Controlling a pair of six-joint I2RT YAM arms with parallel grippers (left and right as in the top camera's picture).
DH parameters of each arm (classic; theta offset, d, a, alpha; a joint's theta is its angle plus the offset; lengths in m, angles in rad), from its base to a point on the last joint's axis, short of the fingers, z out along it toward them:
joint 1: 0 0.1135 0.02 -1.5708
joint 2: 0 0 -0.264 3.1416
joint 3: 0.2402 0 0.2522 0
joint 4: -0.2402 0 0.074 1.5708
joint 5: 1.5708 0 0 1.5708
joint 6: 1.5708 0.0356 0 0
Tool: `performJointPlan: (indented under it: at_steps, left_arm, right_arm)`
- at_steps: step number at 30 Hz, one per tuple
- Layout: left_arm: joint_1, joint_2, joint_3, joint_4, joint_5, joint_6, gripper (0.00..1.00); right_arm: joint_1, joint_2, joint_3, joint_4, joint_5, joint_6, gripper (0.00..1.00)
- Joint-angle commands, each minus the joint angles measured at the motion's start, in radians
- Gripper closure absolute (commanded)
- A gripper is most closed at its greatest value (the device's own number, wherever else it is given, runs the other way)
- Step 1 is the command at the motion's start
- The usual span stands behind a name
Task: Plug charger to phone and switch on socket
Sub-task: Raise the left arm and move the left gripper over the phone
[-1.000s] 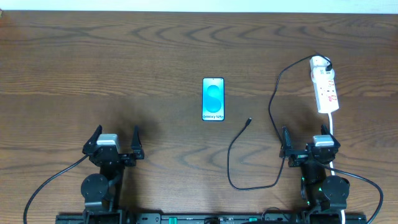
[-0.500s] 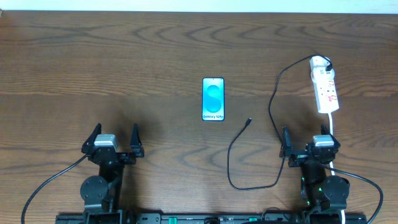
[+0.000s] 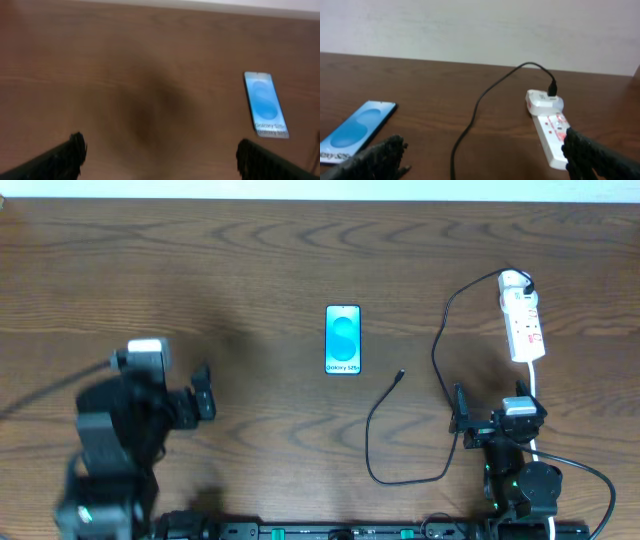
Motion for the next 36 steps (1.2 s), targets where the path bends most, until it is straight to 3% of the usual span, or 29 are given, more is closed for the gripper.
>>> performJointPlan:
  at_steps: [1,7,10,14,27,32,36]
  left_arm:
    - [-0.004,0.213,0.248,-0.148,0.154,0.021,0.02]
    - [-0.004,0.354,0.338,-0.166,0.444,-0.016,0.02]
    - [-0.004,0.395,0.339,-0.172,0.423,-0.107,0.02]
    - [-0.004,0.434,0.367,-0.233,0.395,-0.116,0.02]
    - [-0.141,0.774,0.762,-0.710,0.063,-0.119,0.02]
    - [-0.203,0.838,0.762,-0.679,0.077,-0.119,0.02]
    - [-0.214,0.842,0.761,-0.661,0.181,-0.119,0.02]
  right_arm:
    - [-0.006,-0.004,-0.001,-0.005,0.000,0.013,0.01]
    - [-0.006,-0.004,-0.001,-0.005,0.000,0.013,0.01]
    - [-0.006,-0.004,-0.001,-0.005,0.000,0.013,0.01]
    - [-0.006,-0.004,-0.001,-0.005,0.000,0.013,0.01]
    - [-0.006,-0.004,-0.001,-0.005,0.000,0.013,0.01]
    - [-0.006,-0.004,-0.001,-0.005,0.000,0.013,0.01]
    - [-0.006,-0.004,-0.001,-0.005,0.000,0.013,0.01]
